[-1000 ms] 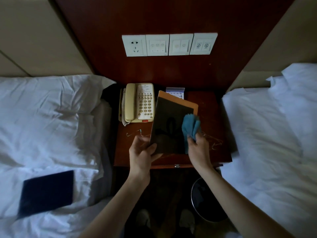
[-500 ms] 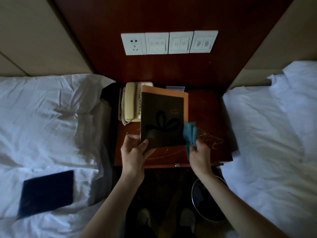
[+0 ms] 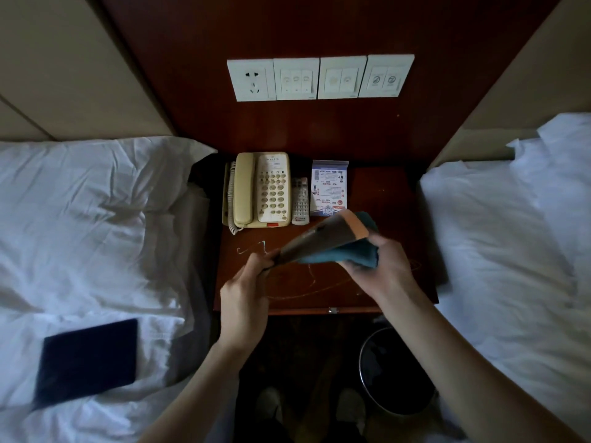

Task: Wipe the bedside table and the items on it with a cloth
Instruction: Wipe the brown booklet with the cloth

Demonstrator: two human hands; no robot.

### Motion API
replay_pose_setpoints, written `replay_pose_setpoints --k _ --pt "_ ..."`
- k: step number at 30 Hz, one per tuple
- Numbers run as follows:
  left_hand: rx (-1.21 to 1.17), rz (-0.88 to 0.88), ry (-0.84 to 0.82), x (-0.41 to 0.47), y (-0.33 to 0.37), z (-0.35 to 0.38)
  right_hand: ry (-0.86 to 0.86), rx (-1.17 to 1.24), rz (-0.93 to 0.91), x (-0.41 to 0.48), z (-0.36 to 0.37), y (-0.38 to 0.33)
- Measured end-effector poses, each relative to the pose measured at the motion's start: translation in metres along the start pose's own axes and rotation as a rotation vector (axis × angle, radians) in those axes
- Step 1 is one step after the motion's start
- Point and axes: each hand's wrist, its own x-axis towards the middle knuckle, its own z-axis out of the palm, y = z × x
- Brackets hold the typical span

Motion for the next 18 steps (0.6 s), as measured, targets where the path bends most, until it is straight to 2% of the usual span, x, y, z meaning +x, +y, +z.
replay_pose_setpoints --k 4,7,9,14,18 --pt "0.044 0.259 -0.059 0.006 -0.011 -0.011 -0.080 -0.003 0.040 0.002 -0.002 -0.007" --pt "0.096 0.389 -0.121 0.013 -0.020 -0.018 -0.153 -0.255 0.076 0.005 -0.002 -0.015" --pt "0.106 0.388 -0.119 0.016 -0.023 -0.020 -0.138 -0.391 0.085 0.007 -0.002 -0.016" --pt "-0.128 0.010 0.128 0.019 -0.010 -0.015 -0.158 -0.436 0.081 0.009 -0.003 -0.006" --pt "-0.686 -0.503 0.172 0.023 -0.005 -0.007 -0.138 -0.442 0.052 0.010 -0.002 0.007"
